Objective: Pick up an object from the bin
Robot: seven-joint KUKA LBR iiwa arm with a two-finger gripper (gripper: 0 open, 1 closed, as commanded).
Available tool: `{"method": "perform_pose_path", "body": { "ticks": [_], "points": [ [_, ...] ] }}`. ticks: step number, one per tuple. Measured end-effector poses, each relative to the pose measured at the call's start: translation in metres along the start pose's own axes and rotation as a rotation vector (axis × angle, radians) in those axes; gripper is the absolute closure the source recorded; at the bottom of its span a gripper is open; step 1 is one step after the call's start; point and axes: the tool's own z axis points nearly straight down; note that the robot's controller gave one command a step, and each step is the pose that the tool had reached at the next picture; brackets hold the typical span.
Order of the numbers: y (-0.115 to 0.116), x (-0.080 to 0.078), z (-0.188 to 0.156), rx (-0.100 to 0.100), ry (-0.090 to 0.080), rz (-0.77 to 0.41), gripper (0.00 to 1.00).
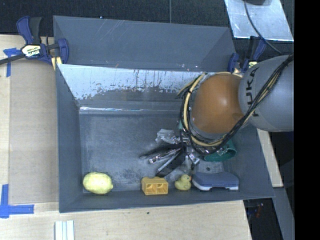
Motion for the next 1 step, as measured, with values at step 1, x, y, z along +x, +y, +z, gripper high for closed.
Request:
{"method": "perform_pose_path", "body": {
  "ticks": [1],
  "points": [
    [0.0146, -0.0141, -0.0021, -0.004, -0.001, 0.070, 1.00]
  ]
}}
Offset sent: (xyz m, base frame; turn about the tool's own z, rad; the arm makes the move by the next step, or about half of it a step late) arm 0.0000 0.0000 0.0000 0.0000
